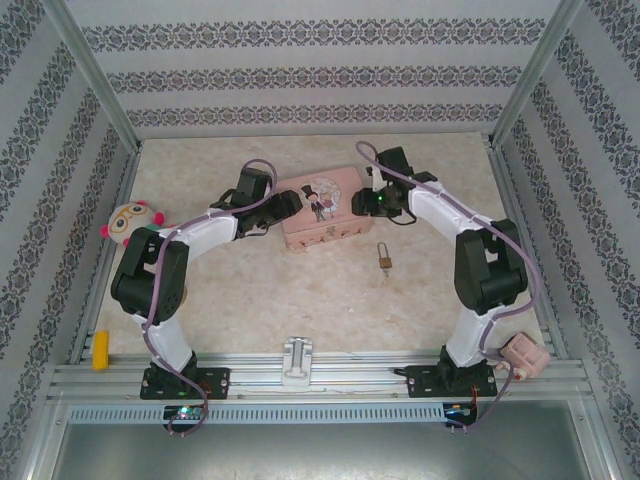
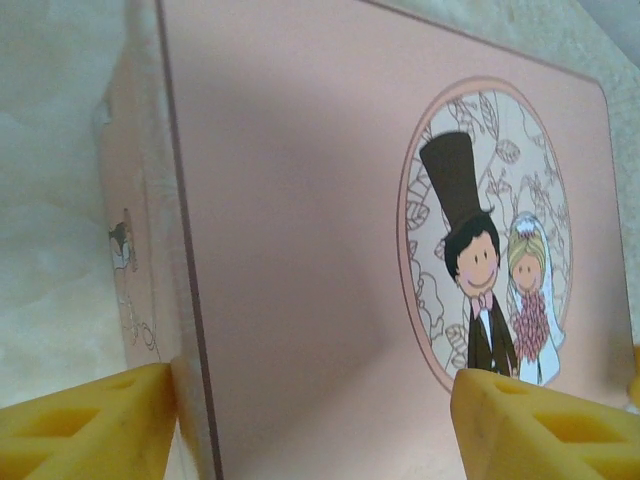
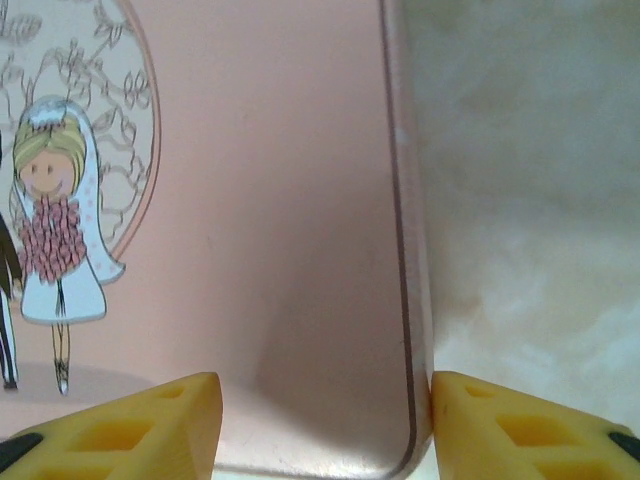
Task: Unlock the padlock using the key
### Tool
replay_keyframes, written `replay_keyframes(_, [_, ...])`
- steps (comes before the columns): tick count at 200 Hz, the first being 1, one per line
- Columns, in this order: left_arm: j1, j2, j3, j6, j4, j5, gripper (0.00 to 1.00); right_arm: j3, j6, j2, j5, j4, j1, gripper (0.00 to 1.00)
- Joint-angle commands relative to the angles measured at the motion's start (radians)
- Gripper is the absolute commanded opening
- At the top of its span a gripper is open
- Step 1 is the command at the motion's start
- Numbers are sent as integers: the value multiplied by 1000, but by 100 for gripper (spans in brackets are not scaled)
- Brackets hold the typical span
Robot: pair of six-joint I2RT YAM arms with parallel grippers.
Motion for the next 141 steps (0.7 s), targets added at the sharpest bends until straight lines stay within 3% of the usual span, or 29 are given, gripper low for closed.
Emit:
replay_keyframes(1, [-11,4,23,9,34,55,72,-79,97,-79,-26,57,61,55])
replay_keyframes(33, [-9,-51,-20,9,28,20,79,-145,128,-150,59,55,70,57])
replay_keyframes(60, [-1,-161,-98,17,1,-63,100,-199,151,-246,148,34,67,59])
replay_keyframes(108, [13,-459,-266,169,-115,-324,99,-369,152,-524,302,29,43,67])
replay_keyframes(118, [13,-533,-305,220,-133,-394,99,-415,145,-593,334,27,36,73])
replay_keyframes(125, [13,-588,-337,253,-138,-446,99,-446,138,-642,358,31,28,97])
replay_keyframes(141, [13,-712,-428,336,-110,-545,99,-514,115,-752,409,34,13,98])
